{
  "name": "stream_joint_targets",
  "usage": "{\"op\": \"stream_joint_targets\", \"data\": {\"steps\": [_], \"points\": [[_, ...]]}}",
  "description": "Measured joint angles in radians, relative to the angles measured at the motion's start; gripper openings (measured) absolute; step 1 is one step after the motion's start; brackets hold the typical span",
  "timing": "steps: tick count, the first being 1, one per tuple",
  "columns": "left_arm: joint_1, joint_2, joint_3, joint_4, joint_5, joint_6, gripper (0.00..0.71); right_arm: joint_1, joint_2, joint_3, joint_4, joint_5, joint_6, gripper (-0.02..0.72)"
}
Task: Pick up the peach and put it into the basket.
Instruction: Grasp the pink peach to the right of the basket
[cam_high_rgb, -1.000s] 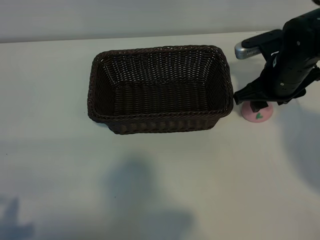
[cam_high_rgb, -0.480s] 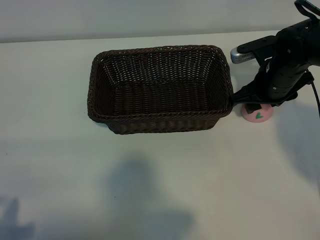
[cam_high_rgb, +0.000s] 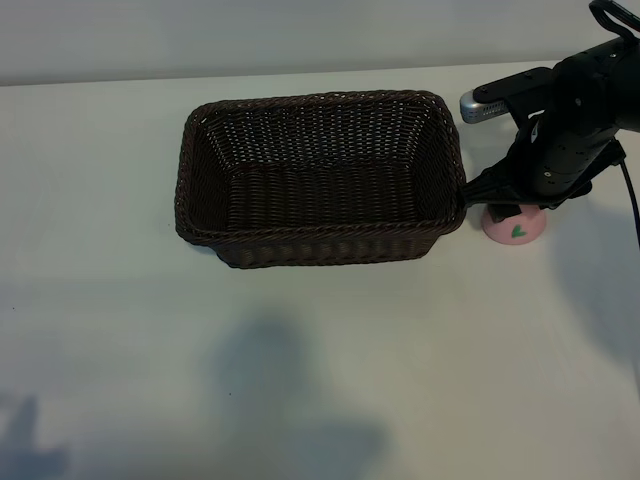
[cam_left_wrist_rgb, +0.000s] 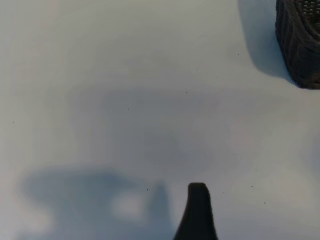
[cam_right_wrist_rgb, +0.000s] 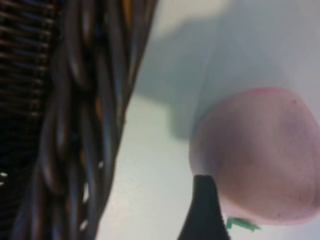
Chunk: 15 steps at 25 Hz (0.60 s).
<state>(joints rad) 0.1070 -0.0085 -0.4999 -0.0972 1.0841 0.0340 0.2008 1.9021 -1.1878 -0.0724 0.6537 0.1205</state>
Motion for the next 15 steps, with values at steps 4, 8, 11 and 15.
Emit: {"op": "stream_joint_targets", "data": {"steps": [4,8,11,15], "points": [[0.0,0.0,0.0,0.0,0.0,0.0,0.594,0.0,0.0,0.0,0.0,0.0,0.0,0.499],[0.0,0.0,0.0,0.0,0.0,0.0,0.594,0.0,0.0,0.0,-0.001,-0.003,0.0,0.499],[0.0,0.0,0.0,0.0,0.0,0.0,0.594,0.0,0.0,0.0,-0.001,-0.004,0.0,0.499],[0.0,0.0,0.0,0.0,0.0,0.0,0.594,0.0,0.017,0.0,-0.003,-0.004,-0.001,0.494]]}}
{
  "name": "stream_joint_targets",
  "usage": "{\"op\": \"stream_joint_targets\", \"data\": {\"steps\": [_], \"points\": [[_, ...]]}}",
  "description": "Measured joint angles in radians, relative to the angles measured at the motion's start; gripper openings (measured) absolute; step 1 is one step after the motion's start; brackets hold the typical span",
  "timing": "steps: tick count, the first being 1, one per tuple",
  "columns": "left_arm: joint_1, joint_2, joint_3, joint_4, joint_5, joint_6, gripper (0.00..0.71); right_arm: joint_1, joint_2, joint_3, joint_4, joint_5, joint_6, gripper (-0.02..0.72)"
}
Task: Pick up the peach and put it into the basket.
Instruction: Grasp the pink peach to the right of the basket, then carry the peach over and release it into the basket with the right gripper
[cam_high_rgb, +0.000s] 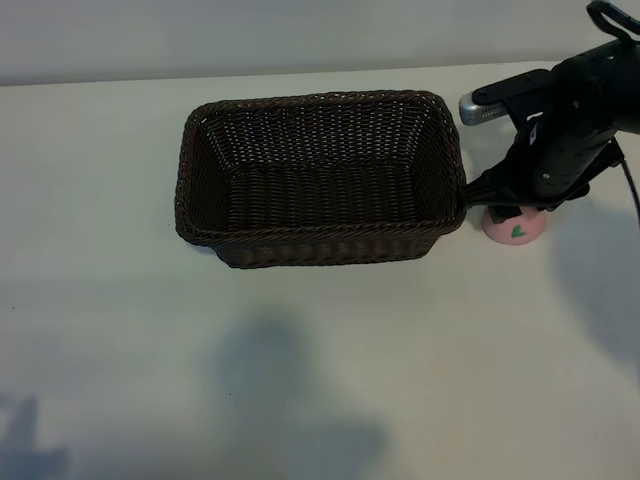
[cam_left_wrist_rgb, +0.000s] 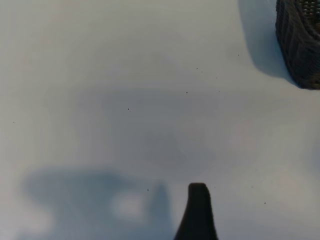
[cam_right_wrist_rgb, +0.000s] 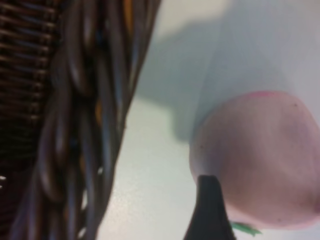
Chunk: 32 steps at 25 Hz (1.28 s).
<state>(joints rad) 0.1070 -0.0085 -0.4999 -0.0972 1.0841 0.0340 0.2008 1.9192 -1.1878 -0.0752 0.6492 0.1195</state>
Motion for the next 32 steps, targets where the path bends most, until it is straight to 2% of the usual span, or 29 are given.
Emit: {"op": "stream_joint_targets", "data": {"steps": [4,7,13,15,28,32], "points": [[0.0,0.0,0.0,0.0,0.0,0.0,0.594,0.0,0.012,0.0,-0.001,0.0,0.0,0.457],[0.0,0.0,0.0,0.0,0.0,0.0,0.594,-0.001,0.015,0.0,-0.001,0.0,0.0,0.385],[0.0,-0.001,0.0,0.0,0.0,0.0,0.594,-0.001,0.018,0.0,-0.001,0.0,0.01,0.086],[0.0,-0.001,0.0,0.0,0.0,0.0,0.594,-0.001,0.018,0.0,-0.001,0.0,0.013,0.047],[0.0,-0.001,0.0,0.0,0.0,0.0,0.593,-0.001,-0.077,0.0,-0.011,0.018,0.023,0.04],[0.0,-0.001,0.0,0.0,0.0,0.0,0.593,-0.001,-0.148,-0.038,-0.021,0.07,0.028,0.04]]}}
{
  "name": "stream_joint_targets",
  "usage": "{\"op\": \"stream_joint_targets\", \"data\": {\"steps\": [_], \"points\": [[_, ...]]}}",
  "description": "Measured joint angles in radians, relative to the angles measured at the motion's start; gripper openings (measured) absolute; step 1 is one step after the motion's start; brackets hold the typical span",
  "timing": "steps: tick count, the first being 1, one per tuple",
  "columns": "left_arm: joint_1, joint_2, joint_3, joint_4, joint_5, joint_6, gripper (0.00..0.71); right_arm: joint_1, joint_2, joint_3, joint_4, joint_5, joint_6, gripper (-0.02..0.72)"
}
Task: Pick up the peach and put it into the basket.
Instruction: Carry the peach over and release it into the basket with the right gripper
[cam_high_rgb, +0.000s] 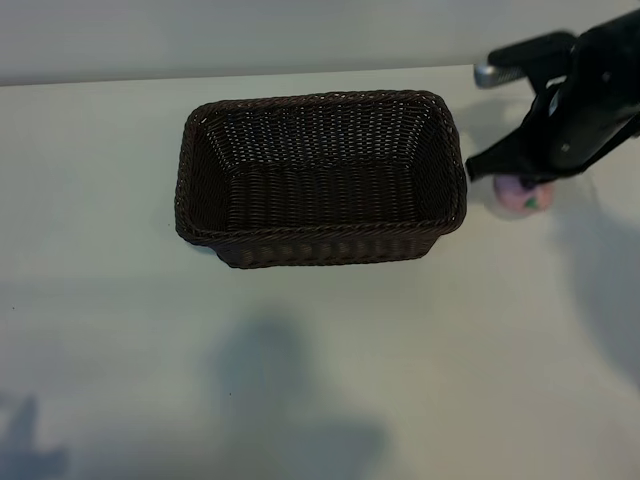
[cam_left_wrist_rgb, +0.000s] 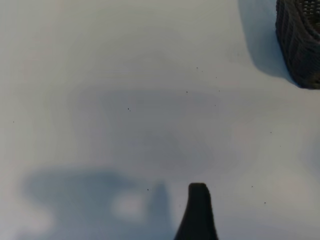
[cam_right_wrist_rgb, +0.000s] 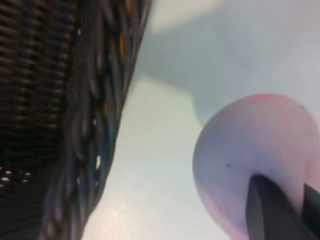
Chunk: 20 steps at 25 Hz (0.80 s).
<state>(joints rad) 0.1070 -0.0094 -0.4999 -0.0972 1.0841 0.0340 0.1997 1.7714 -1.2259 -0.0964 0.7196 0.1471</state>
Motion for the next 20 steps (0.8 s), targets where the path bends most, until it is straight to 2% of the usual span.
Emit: {"op": "stream_joint_targets", "data": {"steps": [9,15,20], "points": [[0.0,0.0,0.0,0.0,0.0,0.0,0.593,0.0,-0.047,-0.145,0.002,0.141,-0.001,0.04],[0.0,0.0,0.0,0.0,0.0,0.0,0.593,0.023,-0.047,-0.21,0.078,0.187,-0.044,0.04],[0.0,0.0,0.0,0.0,0.001,0.0,0.593,0.11,-0.047,-0.26,0.103,0.195,-0.052,0.04]]}}
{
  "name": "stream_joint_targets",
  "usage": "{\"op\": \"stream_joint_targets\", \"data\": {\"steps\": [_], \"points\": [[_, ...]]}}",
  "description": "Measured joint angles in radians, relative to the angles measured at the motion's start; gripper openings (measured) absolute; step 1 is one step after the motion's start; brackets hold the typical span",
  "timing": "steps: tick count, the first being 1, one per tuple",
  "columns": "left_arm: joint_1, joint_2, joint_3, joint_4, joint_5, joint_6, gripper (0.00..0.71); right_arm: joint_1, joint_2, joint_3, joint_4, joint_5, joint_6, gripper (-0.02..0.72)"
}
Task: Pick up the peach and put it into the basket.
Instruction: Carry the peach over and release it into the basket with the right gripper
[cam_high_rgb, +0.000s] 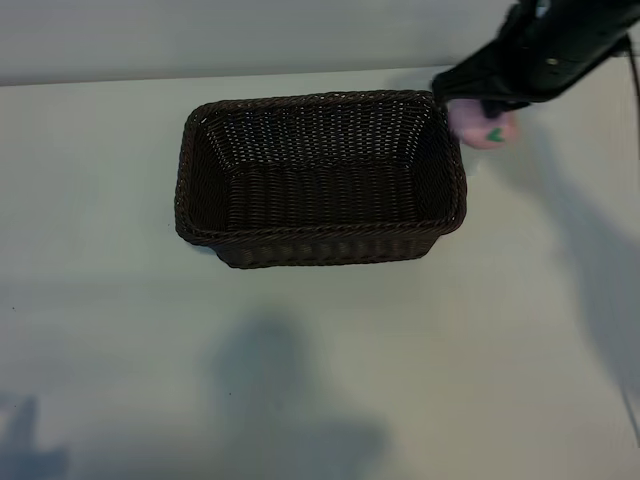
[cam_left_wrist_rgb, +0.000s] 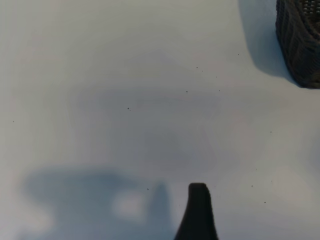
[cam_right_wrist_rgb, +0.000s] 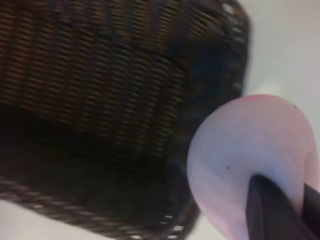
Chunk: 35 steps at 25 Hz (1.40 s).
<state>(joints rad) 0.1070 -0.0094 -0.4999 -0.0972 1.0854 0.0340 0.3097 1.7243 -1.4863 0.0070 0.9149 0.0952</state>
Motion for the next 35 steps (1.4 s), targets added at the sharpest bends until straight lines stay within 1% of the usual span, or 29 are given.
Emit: {"op": "stream_joint_targets", "data": {"steps": [6,12,21,28,31,34,35], "points": [[0.0,0.0,0.0,0.0,0.0,0.0,0.593,0.107,0.042,-0.051,0.016,0.0,0.0,0.04],[0.0,0.0,0.0,0.0,0.001,0.0,0.593,0.163,0.151,-0.126,0.016,0.0,0.0,0.04],[0.0,0.0,0.0,0.0,0.001,0.0,0.593,0.18,0.309,-0.168,0.035,-0.013,0.0,0.04],[0.0,0.0,0.0,0.0,0.001,0.0,0.593,0.18,0.339,-0.168,0.041,-0.036,0.0,0.047],[0.0,0.0,0.0,0.0,0.001,0.0,0.593,0.18,0.339,-0.168,0.041,-0.038,-0.003,0.095],[0.0,0.0,0.0,0.0,0.001,0.0,0.593,0.18,0.339,-0.172,0.043,-0.035,-0.017,0.209],[0.0,0.0,0.0,0.0,0.001,0.0,0.593,0.18,0.339,-0.179,0.044,-0.025,-0.024,0.264]]}}
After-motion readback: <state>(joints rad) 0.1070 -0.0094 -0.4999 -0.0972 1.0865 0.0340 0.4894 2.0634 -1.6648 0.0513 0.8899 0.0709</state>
